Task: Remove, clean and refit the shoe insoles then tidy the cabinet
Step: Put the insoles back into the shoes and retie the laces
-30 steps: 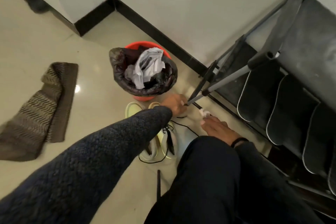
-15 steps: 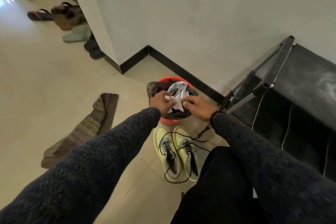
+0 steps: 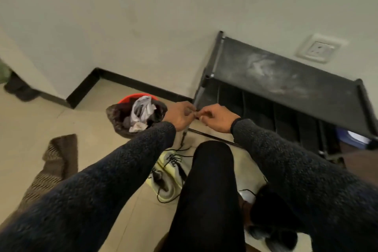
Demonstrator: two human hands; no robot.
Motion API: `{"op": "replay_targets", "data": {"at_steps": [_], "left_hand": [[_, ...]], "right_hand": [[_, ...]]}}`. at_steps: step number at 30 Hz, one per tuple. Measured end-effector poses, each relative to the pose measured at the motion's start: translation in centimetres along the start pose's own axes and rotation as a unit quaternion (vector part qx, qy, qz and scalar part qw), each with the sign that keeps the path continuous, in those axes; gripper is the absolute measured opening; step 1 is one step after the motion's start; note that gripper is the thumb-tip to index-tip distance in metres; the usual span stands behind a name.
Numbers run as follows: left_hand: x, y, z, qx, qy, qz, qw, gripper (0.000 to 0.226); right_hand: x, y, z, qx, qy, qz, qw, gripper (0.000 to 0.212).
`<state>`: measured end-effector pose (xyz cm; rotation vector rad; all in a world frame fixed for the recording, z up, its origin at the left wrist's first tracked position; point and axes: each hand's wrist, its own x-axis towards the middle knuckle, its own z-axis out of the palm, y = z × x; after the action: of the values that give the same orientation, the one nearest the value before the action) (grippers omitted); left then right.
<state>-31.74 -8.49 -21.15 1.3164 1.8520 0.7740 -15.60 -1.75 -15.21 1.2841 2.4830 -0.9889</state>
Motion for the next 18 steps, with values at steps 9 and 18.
{"op": "replay_targets", "data": {"at_steps": [9,18], "left_hand": [[-1.3,14.4,11.8,0.1,-0.131,0.151,0.975,0.015],[-6.2,24.4,27.8,0.14,-0.253,0.205,0.935,0.012]], "right_hand": [[-15.2,11.8,-4.9,-0.012,0.091,0.132,0.987,0.028],[-29.7,26.9,-4.2,0.029,0.068,0.255,0.964,0.023]]}}
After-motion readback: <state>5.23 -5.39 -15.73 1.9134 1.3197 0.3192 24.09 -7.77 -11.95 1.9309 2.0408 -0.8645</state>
